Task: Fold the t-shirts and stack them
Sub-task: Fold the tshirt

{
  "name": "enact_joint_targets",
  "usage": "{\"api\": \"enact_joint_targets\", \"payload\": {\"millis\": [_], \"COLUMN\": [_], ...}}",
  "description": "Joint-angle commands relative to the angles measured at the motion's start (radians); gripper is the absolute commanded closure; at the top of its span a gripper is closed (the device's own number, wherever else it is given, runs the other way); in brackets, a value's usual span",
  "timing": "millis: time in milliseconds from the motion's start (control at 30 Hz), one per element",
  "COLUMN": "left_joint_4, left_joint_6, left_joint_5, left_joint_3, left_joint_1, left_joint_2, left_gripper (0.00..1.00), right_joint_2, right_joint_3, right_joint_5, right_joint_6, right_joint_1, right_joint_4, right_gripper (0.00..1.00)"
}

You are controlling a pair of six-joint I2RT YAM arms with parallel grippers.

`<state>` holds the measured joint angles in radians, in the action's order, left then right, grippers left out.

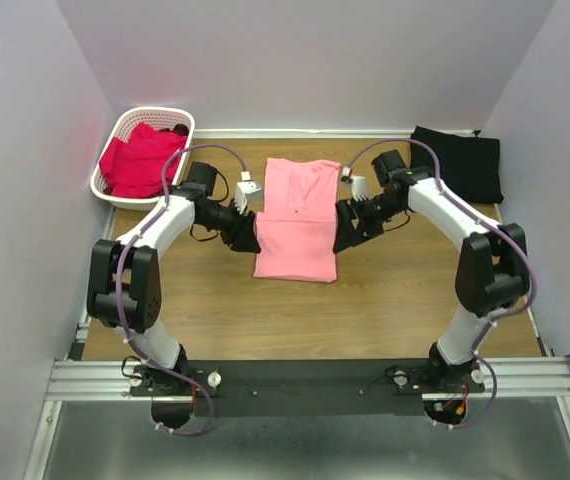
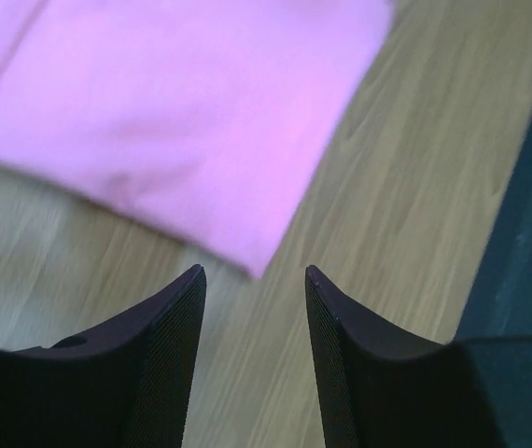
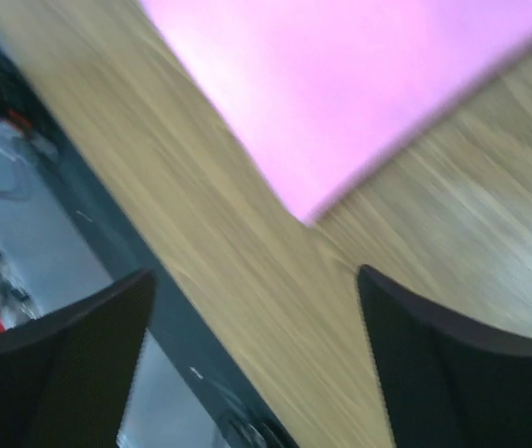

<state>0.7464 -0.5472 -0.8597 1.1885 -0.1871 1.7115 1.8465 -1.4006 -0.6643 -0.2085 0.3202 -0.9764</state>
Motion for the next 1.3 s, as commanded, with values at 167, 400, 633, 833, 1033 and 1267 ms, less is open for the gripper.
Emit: {"api": "enact_joint_targets", "payload": {"millis": [167, 400, 633, 833, 1033, 1267], "left_joint_4": [-0.315, -0.446, -0.463, -0.423, 0.110, 0.370], "left_joint_6": [0.248, 0.308, 0.306, 0.264, -0.326, -0.619], "left_joint_5": [-0.472, -0.472, -0.430, -0.449, -0.541, -0.585], "left_joint_3": [-0.162, -0.196, -0.178, -0.210, -0.124, -0.061], "left_joint_1": [-0.140, -0.173, -0.172, -0.111, -0.068, -0.048], "left_joint_2": [0.016, 0.108, 0.272, 0.358, 0.482, 0.482], "left_gripper": [0.29, 0.08, 0.07, 0.07, 0.07, 0.07], "right_joint_2": [-0.043, 0.031, 0.102, 0.174, 0.160, 0.067], "right_joint_3": [0.186, 0.307, 0.373, 0.436, 0.486, 0.436], "right_joint_5": [-0.363, -0.397, -0.405, -0.419, -0.445, -0.406], "right_joint_6": [0.515, 0.669, 0.655, 0.598, 0.563, 0.379], "right_joint_1": [0.082, 0.148, 0.151, 0.114, 0.076, 0.031], "right_joint_4": [0.568, 0.824, 0.871, 0.867, 0.846, 0.618], "right_gripper": [0.00, 0.00, 0.00, 0.00, 0.00, 0.00]}}
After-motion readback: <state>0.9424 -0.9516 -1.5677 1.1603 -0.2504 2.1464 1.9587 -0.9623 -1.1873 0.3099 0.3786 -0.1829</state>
